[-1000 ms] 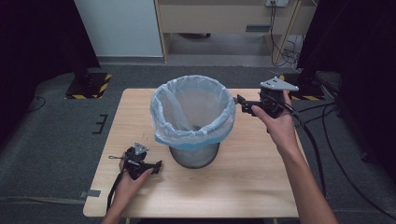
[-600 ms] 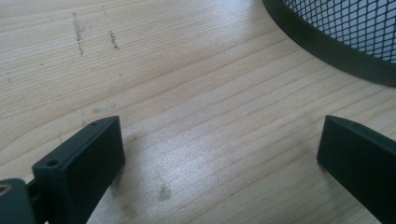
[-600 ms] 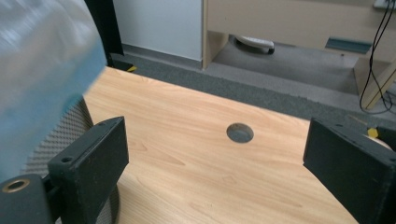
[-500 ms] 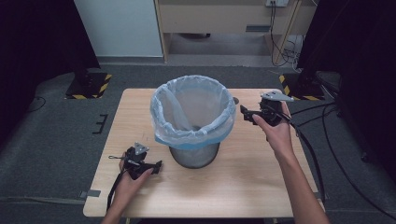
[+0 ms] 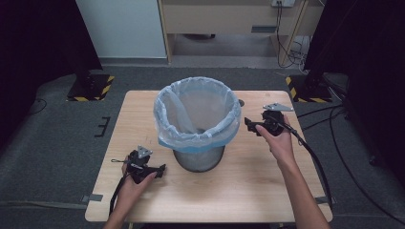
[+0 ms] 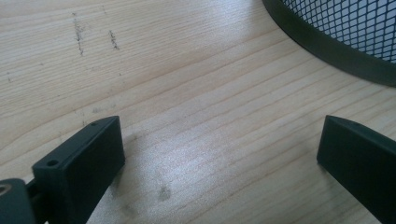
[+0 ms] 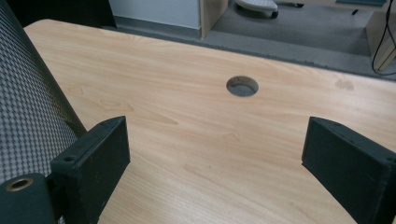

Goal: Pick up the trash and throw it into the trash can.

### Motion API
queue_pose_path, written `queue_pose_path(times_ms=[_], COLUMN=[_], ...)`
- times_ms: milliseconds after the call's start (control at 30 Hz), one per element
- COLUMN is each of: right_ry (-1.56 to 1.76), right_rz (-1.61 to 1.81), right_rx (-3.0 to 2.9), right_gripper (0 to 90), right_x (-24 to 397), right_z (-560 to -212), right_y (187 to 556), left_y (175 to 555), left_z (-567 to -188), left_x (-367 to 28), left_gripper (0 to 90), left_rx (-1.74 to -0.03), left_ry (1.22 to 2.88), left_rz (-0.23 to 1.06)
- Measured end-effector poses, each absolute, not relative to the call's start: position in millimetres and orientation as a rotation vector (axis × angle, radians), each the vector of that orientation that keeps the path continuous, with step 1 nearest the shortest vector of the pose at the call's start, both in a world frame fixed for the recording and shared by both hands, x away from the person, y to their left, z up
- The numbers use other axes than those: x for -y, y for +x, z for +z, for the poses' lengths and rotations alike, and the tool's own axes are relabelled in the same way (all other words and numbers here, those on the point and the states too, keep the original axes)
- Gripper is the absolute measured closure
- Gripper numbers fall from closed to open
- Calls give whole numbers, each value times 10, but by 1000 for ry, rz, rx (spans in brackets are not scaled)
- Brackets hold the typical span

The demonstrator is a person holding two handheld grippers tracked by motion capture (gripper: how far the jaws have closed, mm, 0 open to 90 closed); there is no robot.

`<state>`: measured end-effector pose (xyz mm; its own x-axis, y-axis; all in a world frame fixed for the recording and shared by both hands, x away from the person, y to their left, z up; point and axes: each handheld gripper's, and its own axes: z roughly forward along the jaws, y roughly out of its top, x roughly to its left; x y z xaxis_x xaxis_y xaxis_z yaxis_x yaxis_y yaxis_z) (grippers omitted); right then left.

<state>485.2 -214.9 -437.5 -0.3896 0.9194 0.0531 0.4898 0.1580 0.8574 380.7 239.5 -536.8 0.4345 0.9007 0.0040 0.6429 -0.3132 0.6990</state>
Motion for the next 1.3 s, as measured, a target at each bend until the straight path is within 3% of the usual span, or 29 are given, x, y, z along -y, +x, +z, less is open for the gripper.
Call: queue_pose_path(times_ms=[900,1300], right_ry=[1496,1433], right_rz=[1015,928], right_rx=[-2108,-2118], right_gripper=[63,50], right_x=[2064,1942], right_z=[-5244,-5398], right_y=[4867,4849], left_y=[3807,3807], left_z=[-5368,-5368], left_x=[-2395,-2395], left_gripper=[0,0], left_rx=[-1293,-1293], left_ry=[2064,2064], left_rz=[532,532])
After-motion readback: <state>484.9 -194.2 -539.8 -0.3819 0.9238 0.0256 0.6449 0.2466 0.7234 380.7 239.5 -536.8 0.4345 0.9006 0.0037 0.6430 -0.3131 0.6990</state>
